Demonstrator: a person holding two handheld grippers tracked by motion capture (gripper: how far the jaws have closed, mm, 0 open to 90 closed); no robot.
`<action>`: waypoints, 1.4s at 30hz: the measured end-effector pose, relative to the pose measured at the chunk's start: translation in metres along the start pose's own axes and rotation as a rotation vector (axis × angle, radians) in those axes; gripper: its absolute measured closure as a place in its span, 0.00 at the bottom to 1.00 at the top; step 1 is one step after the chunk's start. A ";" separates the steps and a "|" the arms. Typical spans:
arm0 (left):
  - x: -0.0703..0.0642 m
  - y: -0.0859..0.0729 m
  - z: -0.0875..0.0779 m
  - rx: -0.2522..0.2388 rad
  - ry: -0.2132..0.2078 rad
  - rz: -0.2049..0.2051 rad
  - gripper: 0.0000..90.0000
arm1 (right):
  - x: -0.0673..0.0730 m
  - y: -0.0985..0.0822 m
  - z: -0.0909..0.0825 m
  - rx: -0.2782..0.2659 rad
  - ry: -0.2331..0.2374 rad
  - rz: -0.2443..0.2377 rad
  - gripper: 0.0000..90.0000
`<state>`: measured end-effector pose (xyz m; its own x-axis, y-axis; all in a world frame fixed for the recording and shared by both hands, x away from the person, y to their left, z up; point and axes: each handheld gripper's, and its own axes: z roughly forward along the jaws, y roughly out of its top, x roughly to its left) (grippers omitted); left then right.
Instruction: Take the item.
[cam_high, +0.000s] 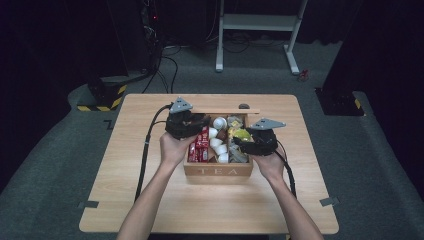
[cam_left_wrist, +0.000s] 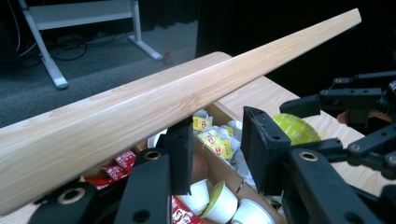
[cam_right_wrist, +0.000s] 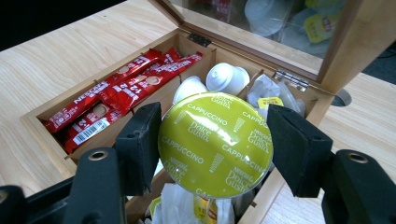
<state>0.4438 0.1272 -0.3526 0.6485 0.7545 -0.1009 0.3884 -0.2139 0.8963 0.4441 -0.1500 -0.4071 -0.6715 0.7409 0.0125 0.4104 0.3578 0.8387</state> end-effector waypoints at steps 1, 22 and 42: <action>0.000 0.000 0.000 -0.003 0.001 -0.001 0.72 | -0.001 0.000 -0.001 0.001 -0.001 -0.002 0.42; -0.002 -0.003 0.000 0.004 0.004 0.000 0.71 | -0.034 -0.012 -0.033 -0.018 -0.060 0.054 0.42; -0.003 -0.004 -0.001 0.010 0.003 0.006 0.71 | -0.075 -0.049 -0.046 0.033 -0.163 0.145 0.42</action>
<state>0.4396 0.1262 -0.3558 0.6492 0.7548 -0.0944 0.3911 -0.2248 0.8925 0.4455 -0.2497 -0.4242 -0.4964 0.8671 0.0408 0.5172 0.2577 0.8162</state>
